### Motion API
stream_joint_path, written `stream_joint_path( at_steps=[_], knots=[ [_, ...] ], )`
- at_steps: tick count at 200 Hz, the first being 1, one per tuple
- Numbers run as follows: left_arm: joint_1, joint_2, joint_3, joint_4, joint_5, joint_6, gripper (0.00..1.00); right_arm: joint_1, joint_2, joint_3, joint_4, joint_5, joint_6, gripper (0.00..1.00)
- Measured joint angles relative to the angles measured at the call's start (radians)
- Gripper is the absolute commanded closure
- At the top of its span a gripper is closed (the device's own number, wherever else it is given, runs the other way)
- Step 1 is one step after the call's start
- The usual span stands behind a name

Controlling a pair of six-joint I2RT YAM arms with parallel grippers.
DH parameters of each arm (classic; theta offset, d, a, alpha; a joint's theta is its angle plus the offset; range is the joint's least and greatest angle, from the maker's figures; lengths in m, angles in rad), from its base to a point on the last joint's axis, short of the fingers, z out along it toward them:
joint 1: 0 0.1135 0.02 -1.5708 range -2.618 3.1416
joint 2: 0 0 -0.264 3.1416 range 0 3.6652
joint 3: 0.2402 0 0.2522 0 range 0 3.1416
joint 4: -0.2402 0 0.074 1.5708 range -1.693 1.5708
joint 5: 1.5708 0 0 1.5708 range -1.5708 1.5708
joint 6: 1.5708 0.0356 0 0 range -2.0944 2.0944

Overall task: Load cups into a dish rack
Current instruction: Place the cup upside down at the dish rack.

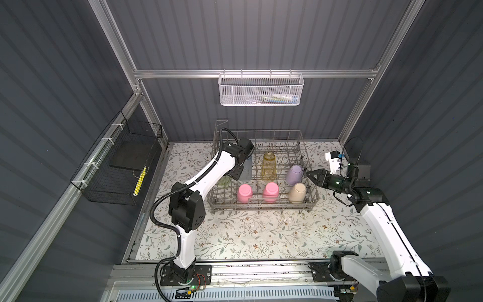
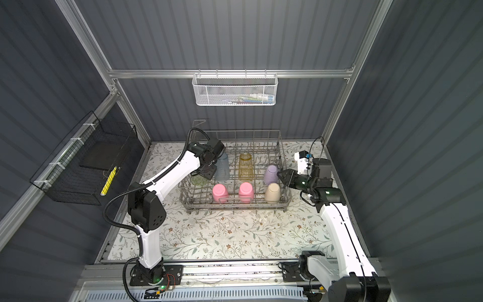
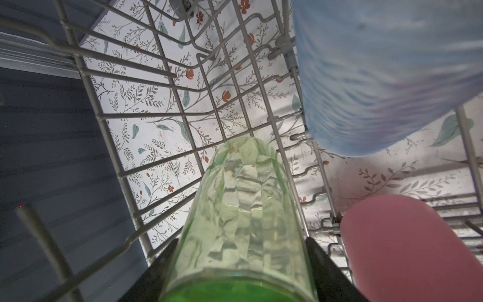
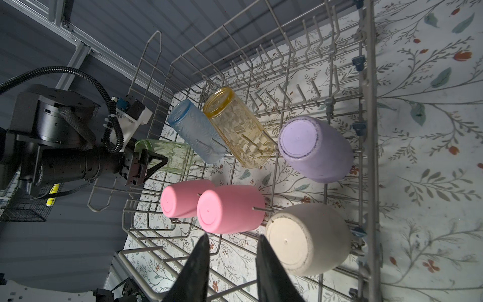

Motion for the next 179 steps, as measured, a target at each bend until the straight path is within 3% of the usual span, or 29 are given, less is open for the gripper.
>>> stream_joint_path(
  at_steps=[146,179],
  knots=[
    [-0.005,-0.015,-0.018,0.018,-0.027,-0.022,0.28,0.0,0.018,0.0,0.0,-0.029,0.004,0.67],
    [-0.003,-0.024,-0.019,0.025,-0.079,-0.023,0.27,0.0,0.022,0.0,0.001,-0.031,0.004,0.67]
  ],
)
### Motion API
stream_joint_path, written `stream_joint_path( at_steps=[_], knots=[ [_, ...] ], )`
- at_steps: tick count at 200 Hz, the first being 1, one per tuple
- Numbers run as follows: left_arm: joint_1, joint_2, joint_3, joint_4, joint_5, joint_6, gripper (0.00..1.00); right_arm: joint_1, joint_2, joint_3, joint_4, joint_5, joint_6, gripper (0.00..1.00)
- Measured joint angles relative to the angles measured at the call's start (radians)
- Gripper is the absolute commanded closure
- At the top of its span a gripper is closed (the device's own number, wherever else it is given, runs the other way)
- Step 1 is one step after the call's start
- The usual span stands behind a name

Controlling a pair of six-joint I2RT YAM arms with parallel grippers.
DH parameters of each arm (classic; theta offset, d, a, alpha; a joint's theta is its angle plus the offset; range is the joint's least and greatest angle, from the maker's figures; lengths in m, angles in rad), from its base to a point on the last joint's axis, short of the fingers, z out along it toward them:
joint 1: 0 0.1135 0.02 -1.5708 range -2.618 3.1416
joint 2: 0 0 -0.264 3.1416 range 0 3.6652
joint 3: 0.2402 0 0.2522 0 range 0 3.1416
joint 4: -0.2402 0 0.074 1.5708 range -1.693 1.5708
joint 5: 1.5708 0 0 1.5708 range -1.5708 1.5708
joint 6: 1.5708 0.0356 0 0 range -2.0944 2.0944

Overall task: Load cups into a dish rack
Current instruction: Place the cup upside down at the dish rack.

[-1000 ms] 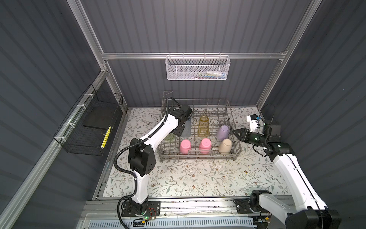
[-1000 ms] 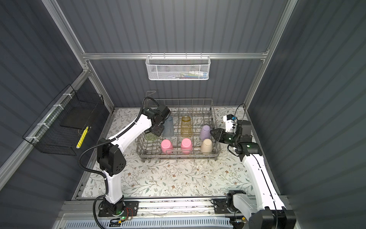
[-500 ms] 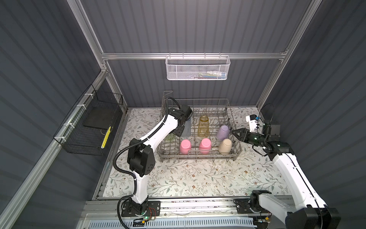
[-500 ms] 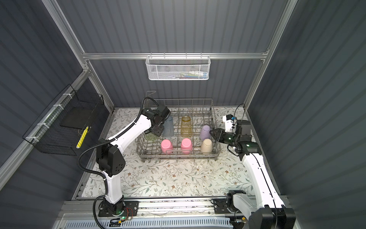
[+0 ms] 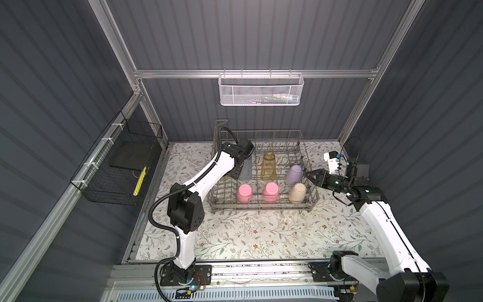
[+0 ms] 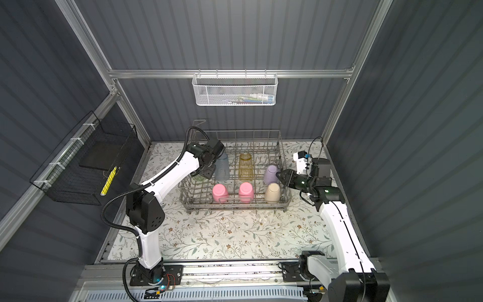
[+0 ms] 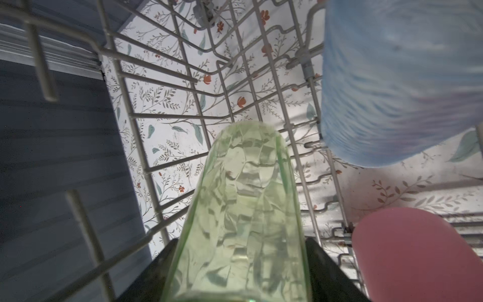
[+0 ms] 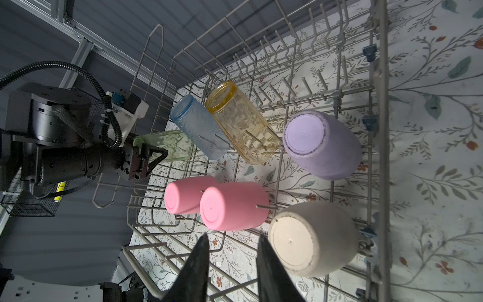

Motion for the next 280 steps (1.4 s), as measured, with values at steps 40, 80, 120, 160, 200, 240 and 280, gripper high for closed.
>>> stream_joint_path(
  at_steps=[40,80,120,160,200,240,280],
  knots=[
    [-0.002,-0.021,-0.007,0.005,-0.01,-0.003,0.28,0.0,0.003,0.0,0.0,-0.006,0.0,0.67],
    [-0.001,-0.022,-0.009,0.007,0.002,-0.003,0.3,0.0,0.008,0.0,0.0,-0.007,0.0,0.67],
    [0.0,-0.022,-0.009,0.003,0.05,-0.002,0.32,0.0,0.008,0.0,0.0,-0.01,0.0,0.67],
    [0.005,-0.019,-0.009,-0.013,0.082,-0.002,0.37,0.0,0.008,0.0,0.0,-0.01,0.0,0.67],
    [0.021,-0.001,0.003,-0.02,0.1,-0.002,0.35,0.0,0.008,0.0,0.001,-0.013,0.0,0.67],
    [0.05,0.016,0.003,-0.011,0.132,-0.002,0.32,0.0,0.008,0.0,0.001,-0.013,0.0,0.67],
    [0.054,0.017,0.005,-0.012,0.134,0.0,0.26,0.0,0.008,0.0,0.002,-0.013,0.0,0.67]
  ],
)
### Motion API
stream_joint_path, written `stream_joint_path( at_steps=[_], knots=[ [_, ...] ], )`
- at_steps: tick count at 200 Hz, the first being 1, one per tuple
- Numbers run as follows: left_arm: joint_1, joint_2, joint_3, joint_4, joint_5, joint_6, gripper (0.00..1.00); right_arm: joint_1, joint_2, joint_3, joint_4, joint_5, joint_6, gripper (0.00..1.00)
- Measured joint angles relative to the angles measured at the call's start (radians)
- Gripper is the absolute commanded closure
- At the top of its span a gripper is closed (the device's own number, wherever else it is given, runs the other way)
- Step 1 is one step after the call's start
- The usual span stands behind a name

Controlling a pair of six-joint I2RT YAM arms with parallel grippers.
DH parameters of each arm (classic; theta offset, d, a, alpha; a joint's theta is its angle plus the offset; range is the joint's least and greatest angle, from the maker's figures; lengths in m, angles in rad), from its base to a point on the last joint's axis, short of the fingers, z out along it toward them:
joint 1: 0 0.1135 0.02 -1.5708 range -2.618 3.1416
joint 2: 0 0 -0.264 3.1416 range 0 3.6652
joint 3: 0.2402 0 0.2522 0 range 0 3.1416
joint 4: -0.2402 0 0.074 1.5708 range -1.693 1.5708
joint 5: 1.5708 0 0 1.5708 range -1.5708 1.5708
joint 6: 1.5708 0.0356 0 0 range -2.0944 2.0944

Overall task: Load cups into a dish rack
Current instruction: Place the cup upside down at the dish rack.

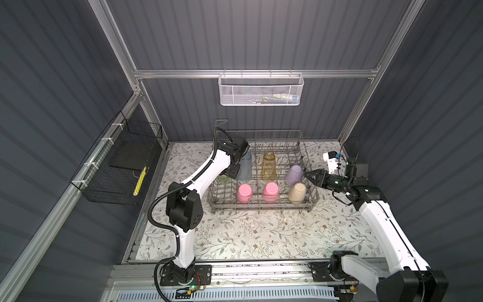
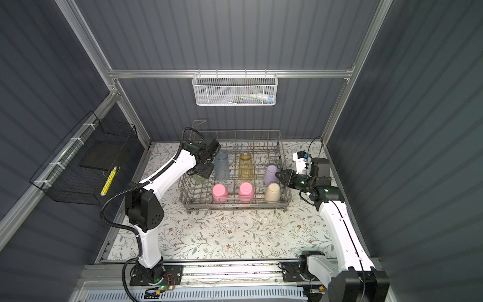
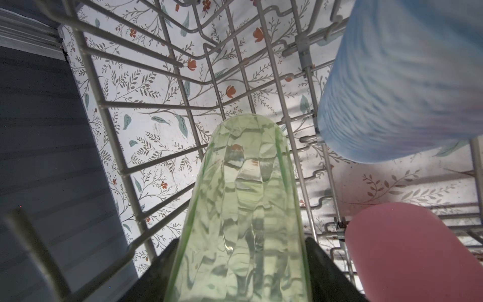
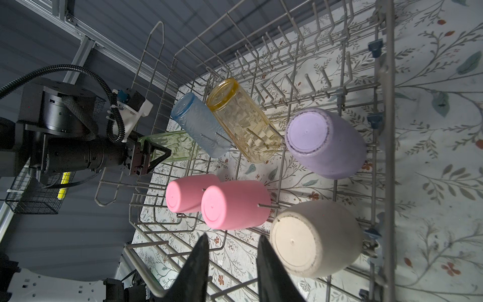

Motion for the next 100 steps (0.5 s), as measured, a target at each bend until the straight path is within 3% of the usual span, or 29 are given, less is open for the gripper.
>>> stream_joint_path(
  at_steps=[40,100],
  knots=[
    [0.01,0.031,0.0,0.002,-0.01,0.003,0.21,0.0,0.001,0.0,0.0,0.0,0.0,0.67],
    [0.012,0.044,0.003,0.011,-0.018,0.006,0.22,0.0,0.002,0.0,0.0,-0.002,0.0,0.67]
  ],
)
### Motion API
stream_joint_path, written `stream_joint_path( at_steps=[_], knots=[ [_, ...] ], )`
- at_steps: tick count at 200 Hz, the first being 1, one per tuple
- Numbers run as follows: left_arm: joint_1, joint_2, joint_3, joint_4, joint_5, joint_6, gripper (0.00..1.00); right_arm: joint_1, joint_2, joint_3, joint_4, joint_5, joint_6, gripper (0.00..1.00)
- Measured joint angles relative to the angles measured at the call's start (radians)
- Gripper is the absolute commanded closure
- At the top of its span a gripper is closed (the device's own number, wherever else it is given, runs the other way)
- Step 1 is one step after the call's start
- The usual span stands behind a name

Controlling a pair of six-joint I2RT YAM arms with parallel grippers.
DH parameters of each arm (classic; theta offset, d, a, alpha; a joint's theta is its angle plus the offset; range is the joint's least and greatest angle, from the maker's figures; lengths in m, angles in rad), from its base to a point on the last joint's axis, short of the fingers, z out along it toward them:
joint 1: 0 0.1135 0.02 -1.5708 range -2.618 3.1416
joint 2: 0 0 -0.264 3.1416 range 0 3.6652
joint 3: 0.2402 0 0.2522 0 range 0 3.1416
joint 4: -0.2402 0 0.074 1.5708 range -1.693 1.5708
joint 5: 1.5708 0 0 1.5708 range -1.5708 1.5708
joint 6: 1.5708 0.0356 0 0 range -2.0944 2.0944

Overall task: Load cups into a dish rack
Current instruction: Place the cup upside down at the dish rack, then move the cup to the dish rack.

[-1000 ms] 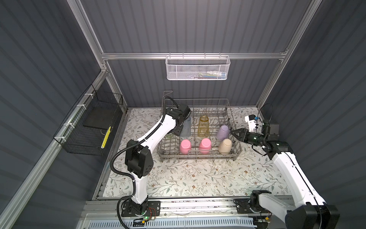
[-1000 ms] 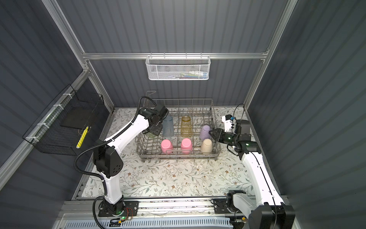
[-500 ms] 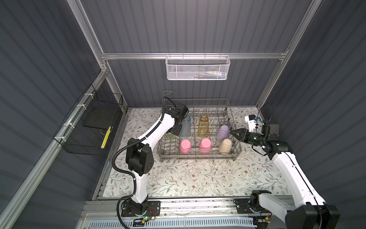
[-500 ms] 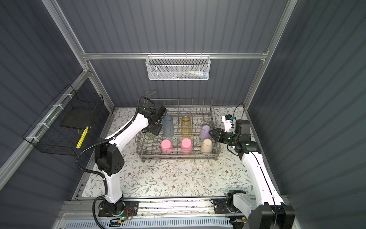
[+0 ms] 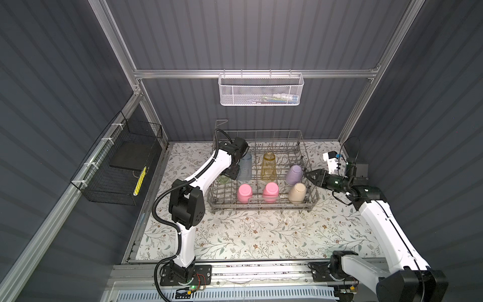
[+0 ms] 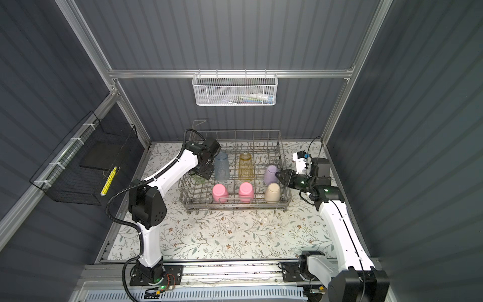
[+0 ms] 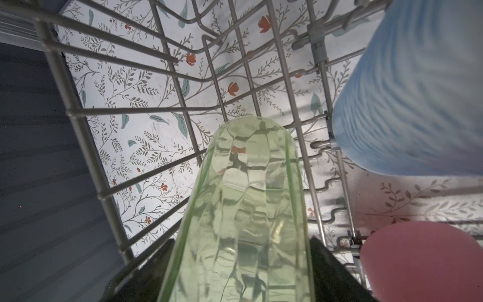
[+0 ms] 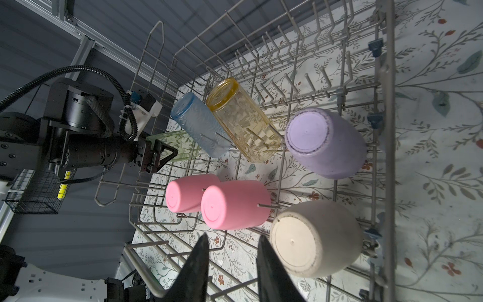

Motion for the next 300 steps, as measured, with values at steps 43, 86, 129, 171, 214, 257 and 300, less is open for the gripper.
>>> stream_joint_path(
  at_steps=[43,86,129,171,214,257,300],
  knots=[
    [0.0,0.002,0.01,0.002,-0.002,0.0,0.21,0.0,0.006,0.0,0.0,-0.006,0.0,0.67],
    [0.0,0.002,0.016,0.009,-0.009,0.006,0.17,0.0,0.006,0.0,0.001,-0.01,0.0,0.67],
    [0.0,0.002,0.028,0.014,-0.012,0.007,0.17,0.0,0.014,0.0,0.001,-0.013,0.0,0.66],
    [0.0,0.006,0.034,0.018,-0.016,0.007,0.16,0.0,0.016,0.0,0.001,-0.014,0.0,0.67],
    [0.0,0.016,0.043,0.027,-0.021,0.008,0.13,0.0,0.016,0.0,0.001,-0.016,0.0,0.66],
    [0.0,0.018,0.044,0.045,-0.035,0.008,0.1,0.0,0.017,0.0,0.001,-0.016,0.0,0.66],
    [0.0,0.018,0.044,0.067,-0.042,0.008,0.09,0.0,0.018,0.0,0.001,-0.017,0.0,0.67]
  ],
)
